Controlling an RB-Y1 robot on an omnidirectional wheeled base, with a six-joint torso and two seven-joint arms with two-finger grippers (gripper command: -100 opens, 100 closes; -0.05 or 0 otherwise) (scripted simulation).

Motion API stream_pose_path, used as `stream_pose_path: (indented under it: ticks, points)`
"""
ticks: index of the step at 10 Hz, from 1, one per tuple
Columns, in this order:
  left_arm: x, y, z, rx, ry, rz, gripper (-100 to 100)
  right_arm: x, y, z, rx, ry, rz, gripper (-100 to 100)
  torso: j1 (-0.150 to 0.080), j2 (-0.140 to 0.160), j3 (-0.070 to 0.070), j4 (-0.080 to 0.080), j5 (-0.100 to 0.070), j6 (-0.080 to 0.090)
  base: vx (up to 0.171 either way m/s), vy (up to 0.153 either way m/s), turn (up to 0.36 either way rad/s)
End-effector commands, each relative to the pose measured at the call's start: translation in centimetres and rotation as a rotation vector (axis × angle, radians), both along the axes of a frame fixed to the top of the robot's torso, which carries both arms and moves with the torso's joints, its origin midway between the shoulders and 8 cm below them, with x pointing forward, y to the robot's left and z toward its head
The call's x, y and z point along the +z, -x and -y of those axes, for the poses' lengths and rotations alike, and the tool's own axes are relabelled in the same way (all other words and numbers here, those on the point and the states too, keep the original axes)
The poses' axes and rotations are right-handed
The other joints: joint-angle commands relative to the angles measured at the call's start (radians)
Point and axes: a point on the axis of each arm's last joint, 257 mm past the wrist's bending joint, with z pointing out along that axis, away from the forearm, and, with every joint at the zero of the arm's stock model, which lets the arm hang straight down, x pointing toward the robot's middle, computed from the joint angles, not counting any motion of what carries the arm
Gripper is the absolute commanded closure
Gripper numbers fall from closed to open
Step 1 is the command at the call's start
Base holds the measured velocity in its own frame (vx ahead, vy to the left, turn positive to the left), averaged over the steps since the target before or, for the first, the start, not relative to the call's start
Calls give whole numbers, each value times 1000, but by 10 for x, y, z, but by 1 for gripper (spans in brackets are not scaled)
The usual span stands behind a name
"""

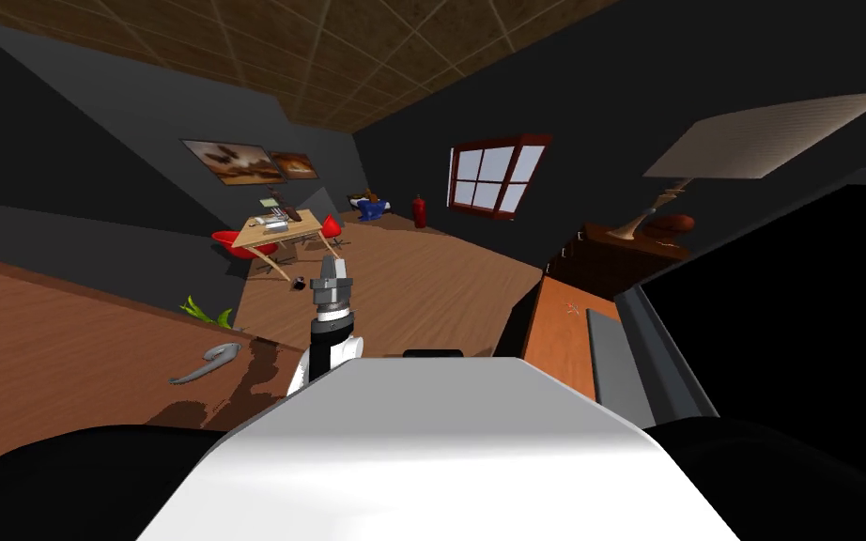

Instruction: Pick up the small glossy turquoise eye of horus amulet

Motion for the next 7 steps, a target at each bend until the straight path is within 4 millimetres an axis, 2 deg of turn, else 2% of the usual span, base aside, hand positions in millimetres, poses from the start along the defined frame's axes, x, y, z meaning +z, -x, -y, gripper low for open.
stream_pose_path:
  ticks: [1, 3, 4, 6, 7]
  points:
    - [0, 0, 0, 0, 0, 0, 0, -1, 5, 2, -1, 1, -20, -100, 0, 0, 0, 0, 0, 0, 21, -62, 116]
    - [0, 0, 0, 0, 0, 0, 0, -3, 20, 3, 5, -6, -73, -100, 0, 0, 0, 0, 0, 0, 31, -83, 244]
    - [0, 0, 0, 0, 0, 0, 0, -3, 20, 3, 5, -6, -73, -100, -1, -1, 0, 0, 0, -1, 21, -72, 126]
    - [0, 0, 0, 0, 0, 0, 0, -13, 28, -5, 18, -30, -119, -100, 0, 1, 0, 0, 0, -1, 0, -101, 281]
    - [0, 0, 0, 0, 0, 0, 0, -24, 26, -18, 27, -54, -127, -100, -2, 1, 1, 0, -1, 0, 24, -125, 215]
